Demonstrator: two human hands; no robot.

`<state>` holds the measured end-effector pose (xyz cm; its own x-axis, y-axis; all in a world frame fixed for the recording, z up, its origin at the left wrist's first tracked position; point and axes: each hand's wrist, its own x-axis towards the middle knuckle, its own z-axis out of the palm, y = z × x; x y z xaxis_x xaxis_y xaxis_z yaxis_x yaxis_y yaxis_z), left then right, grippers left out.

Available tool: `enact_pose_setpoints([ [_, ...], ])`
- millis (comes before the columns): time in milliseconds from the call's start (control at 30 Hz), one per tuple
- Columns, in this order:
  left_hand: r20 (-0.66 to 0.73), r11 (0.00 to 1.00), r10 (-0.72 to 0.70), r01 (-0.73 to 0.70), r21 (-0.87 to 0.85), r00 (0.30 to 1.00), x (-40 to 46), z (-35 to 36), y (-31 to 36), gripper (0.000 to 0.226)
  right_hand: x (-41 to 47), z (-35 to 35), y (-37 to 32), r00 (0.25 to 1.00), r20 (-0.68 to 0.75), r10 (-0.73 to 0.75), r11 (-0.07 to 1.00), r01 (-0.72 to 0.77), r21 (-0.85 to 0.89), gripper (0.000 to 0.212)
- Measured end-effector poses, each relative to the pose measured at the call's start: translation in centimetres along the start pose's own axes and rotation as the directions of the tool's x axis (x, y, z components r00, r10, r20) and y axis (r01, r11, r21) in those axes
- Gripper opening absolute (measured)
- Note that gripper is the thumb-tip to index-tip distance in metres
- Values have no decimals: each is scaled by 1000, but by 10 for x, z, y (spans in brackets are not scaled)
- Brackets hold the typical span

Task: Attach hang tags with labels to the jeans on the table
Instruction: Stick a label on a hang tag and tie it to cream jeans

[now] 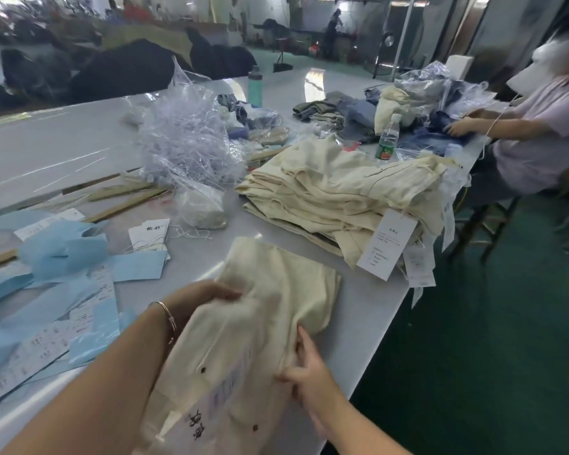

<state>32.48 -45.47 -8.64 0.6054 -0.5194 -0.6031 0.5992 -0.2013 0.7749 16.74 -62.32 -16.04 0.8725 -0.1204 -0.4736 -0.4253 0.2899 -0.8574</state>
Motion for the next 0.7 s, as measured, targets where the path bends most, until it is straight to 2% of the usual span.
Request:
enact_pose_setpoints([
  [67, -6, 981, 132, -132, -143, 991, -15, 5, 23, 22, 0, -5, -30, 990, 69, -120, 989, 112, 100, 109],
  [133, -53, 947, 257, -263, -183, 965, -30, 14, 51, 25, 1, -9, -73, 958, 119, -260, 963, 248, 103, 109],
  [233, -70, 877, 429, -434, -206, 901, -50, 35, 93, 22, 8, -17, -145, 894, 129, -429, 902, 432, 6, 105],
  [367, -46, 775, 611, -608, -170, 791, -58, 73, 142, 24, 18, -32, -238, 839, 96, -535, 815, 543, -201, 106],
  [433, -41, 729, 671, -669, -144, 740, -53, 96, 169, 22, 24, -48, -284, 818, 105, -565, 737, 558, -381, 91],
  [500, -57, 698, 707, -708, -111, 705, -42, 123, 200, 21, 31, -70, -333, 792, 95, -603, 633, 548, -547, 64],
  [567, -57, 665, 741, -744, -68, 669, -26, 153, 232, 19, 34, -93, -387, 743, 75, -665, 549, 555, -625, 46],
  [633, -70, 595, 800, -803, -28, 595, -7, 182, 269, 28, 36, -117, -443, 648, 51, -760, 468, 599, -650, 36],
  [700, -98, 467, 881, -884, 30, 462, 12, 202, 303, 23, 39, -138, -496, 518, 27, -855, 371, 647, -666, 26],
])
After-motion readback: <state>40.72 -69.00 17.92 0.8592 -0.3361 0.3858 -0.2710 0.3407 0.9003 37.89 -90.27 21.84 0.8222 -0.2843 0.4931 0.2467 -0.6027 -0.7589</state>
